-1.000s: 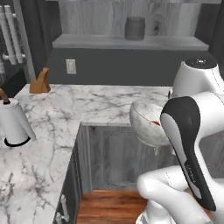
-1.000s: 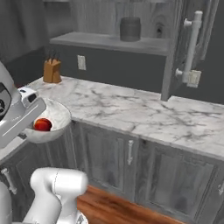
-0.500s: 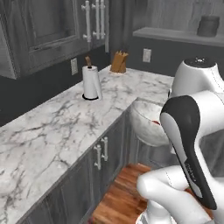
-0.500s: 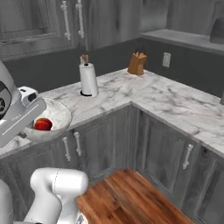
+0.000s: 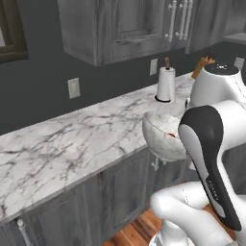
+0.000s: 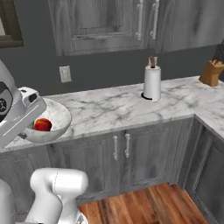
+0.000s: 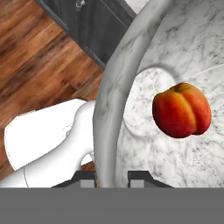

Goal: Pick the peach from the cabinet and place it in the bowl. Then pick the bowl and place it in the sink. Then turn on the sink facuet.

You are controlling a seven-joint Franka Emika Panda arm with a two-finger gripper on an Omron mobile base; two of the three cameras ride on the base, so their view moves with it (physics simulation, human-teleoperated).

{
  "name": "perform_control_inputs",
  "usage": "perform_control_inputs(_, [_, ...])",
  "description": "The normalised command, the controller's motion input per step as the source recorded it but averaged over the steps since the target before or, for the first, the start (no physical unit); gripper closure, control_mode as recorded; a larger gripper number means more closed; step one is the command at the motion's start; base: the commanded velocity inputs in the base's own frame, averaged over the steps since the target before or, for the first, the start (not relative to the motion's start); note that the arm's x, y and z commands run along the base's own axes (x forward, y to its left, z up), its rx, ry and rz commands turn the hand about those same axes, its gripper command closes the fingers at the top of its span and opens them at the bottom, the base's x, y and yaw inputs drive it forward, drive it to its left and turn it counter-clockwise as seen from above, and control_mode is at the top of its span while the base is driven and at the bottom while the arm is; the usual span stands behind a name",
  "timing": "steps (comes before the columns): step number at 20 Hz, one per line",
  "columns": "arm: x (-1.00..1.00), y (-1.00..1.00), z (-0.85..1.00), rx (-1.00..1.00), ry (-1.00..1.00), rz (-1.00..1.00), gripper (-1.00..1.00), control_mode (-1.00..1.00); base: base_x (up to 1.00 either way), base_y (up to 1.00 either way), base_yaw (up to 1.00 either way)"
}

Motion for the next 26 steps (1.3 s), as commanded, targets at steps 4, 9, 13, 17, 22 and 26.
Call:
perform_control_inputs(4, [0.0, 0.0, 0.0, 0.0, 0.0, 0.0, 1.0, 1.0, -0.01, 0.65, 0.52])
perform_control_inputs(9, [0.0, 0.0, 0.0, 0.0, 0.0, 0.0, 1.0, 1.0, 0.0, 0.75, 0.51])
perform_control_inputs(13, [0.0, 0.0, 0.0, 0.0, 0.0, 0.0, 1.0, 1.0, 0.0, 0.68, 0.49])
perform_control_inputs(17, [0.0, 0.0, 0.0, 0.0, 0.0, 0.0, 1.0, 1.0, 0.04, 0.66, 0.4])
perform_control_inputs(22, [0.0, 0.0, 0.0, 0.0, 0.0, 0.0, 1.0, 1.0, 0.31, 0.9, 0.21])
perform_control_inputs(26, [0.0, 0.0, 0.0, 0.0, 0.0, 0.0, 1.0, 1.0, 0.36, 1.0, 0.01])
